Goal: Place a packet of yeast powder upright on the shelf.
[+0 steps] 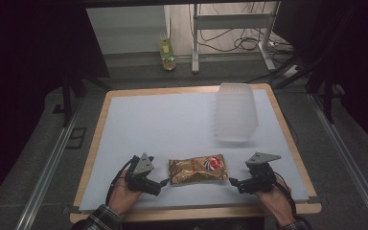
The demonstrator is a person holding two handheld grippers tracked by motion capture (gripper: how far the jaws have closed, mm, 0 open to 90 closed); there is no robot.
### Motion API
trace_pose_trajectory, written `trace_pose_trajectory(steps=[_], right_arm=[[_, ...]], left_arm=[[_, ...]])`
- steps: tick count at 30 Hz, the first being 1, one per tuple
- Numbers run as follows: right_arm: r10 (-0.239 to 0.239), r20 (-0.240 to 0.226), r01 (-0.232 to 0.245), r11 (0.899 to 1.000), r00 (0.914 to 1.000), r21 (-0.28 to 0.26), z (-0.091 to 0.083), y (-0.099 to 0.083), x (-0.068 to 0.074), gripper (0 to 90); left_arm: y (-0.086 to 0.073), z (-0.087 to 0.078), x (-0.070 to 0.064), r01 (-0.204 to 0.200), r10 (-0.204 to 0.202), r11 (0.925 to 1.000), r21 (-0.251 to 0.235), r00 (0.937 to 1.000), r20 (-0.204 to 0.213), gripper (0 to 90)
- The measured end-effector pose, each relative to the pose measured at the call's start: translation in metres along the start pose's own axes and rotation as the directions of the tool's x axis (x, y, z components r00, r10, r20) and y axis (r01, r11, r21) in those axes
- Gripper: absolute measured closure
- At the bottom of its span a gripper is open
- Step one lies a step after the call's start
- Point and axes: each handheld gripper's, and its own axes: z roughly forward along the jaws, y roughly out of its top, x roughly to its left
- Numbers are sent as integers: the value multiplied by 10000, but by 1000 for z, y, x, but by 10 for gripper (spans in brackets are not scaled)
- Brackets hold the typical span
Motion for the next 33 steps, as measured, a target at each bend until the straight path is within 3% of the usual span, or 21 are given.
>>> trace_pose_trajectory(steps=[1, 3, 6, 11, 17, 24, 33], right_arm=[[0, 0, 0, 10000, 10000, 0, 0, 0, 0, 60], [-541, 20, 540, 9982, 9985, 278, 3, -3, 0, 54], [-291, -245, 297, 9992, 9993, 257, 4, -5, -2, 38], [-497, 75, 496, 9987, 9987, 125, 3, -5, -1, 20], [-489, 0, 489, 9984, 9988, 274, 6, -6, -1, 18], [-506, 198, 505, 9987, 9985, 64, 3, -5, -2, 19], [-428, 325, 422, 9989, 9986, 185, 4, -6, -2, 18]], left_arm=[[0, 0, 1, 80, -80, 10000, -8, 10000, -28, 32], [-1, 1, 3, 292, -291, 9995, -99, 9995, 156, 24], [-1, 2, 2, 317, -315, 9995, -75, 9993, 206, 14], [1, 2, 1, 342, -343, 9994, 37, 9992, 214, 13], [1, 4, 3, 569, -575, 9980, 259, 9981, 228, 13], [4, 1, 2, 475, -479, 9986, 245, 9987, 185, 25], [10, -2, -4, -69, 65, 9999, 144, 9996, 270, 151]])
